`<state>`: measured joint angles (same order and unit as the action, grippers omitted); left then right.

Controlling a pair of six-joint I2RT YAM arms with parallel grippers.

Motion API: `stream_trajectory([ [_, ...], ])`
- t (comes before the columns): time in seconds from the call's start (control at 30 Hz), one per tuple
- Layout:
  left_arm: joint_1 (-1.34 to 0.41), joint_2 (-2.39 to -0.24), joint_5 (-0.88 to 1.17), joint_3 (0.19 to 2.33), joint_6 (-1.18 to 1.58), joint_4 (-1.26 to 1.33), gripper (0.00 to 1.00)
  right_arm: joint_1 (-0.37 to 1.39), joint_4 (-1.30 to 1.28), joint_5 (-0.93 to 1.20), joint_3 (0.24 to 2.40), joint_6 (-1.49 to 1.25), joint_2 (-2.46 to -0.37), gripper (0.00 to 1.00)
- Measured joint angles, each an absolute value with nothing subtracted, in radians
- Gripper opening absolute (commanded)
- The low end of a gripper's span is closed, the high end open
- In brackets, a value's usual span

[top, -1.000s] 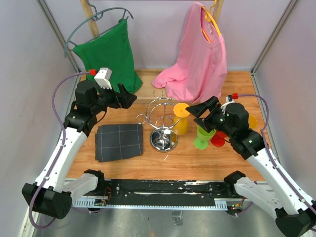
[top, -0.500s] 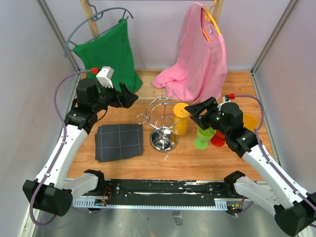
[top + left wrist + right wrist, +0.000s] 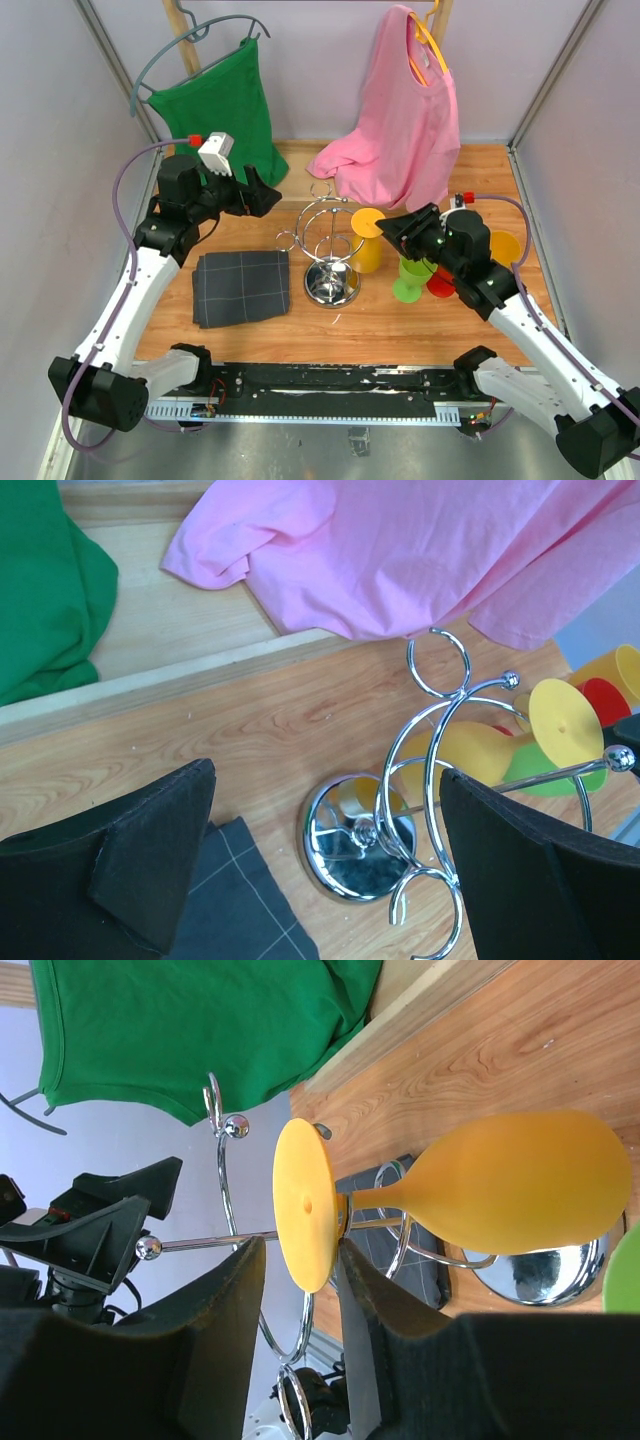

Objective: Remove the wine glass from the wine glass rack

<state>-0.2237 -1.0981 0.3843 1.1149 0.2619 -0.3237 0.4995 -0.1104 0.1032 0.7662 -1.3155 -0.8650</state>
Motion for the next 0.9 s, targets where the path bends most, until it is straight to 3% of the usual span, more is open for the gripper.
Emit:
stream_trajectory([
  [0.13,-0.224,-1.103,0.387,1.115,0.262,-0.324,0.99,0.500,-0.102,0.104,0.758,-1.321,-0.865,0.25],
  [0.27,-0.224,-1.106,0.389,1.115,0.258,-0.323,0.99,0.499,-0.100,0.104,0.756,-1.328,-0.865,0.02],
  [0.9,-0.224,-1.144,0.418,1.143,0.259,-0.323,0.99,0.473,-0.095,0.067,0.742,-1.362,-0.813,0.01],
])
